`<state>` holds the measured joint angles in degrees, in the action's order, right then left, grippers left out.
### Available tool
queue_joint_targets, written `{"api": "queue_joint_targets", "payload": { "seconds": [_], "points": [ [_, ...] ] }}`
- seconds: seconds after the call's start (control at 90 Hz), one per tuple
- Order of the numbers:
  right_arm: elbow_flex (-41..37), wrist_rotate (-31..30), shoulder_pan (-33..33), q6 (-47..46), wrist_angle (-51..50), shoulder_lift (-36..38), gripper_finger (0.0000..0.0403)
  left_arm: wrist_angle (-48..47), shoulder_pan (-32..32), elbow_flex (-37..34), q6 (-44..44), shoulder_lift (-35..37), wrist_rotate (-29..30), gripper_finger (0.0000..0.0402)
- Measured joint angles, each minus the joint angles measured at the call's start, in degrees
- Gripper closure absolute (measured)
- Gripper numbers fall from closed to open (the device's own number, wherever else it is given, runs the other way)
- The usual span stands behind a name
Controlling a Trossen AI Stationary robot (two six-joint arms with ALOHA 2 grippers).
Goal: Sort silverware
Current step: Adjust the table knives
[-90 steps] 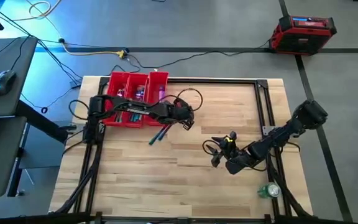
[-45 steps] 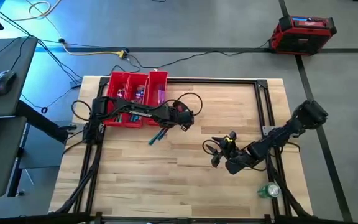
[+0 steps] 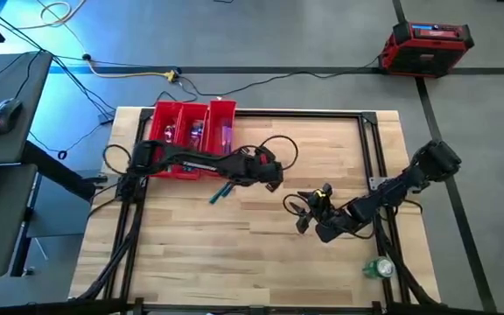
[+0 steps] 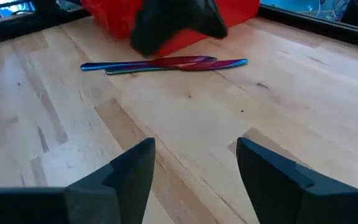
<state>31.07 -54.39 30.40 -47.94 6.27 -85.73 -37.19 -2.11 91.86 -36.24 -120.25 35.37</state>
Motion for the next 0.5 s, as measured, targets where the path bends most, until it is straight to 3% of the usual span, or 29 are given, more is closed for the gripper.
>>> {"api": "queue_joint_targets", "payload": {
  "seconds": [0.167, 0.5],
  "points": [
    [0.0, 0.2, 0.0, 0.0, 0.1, 0.0, 0.0190, -1.2, -3.3, 0.1, -1.6, -4.0, -2.4, 0.0401],
    [0.0, -0.1, 0.0, 0.0, 0.4, 0.0, 0.0190, -3.1, -4.7, 0.1, -1.6, -7.7, -1.3, 0.0401]
  ]
}}
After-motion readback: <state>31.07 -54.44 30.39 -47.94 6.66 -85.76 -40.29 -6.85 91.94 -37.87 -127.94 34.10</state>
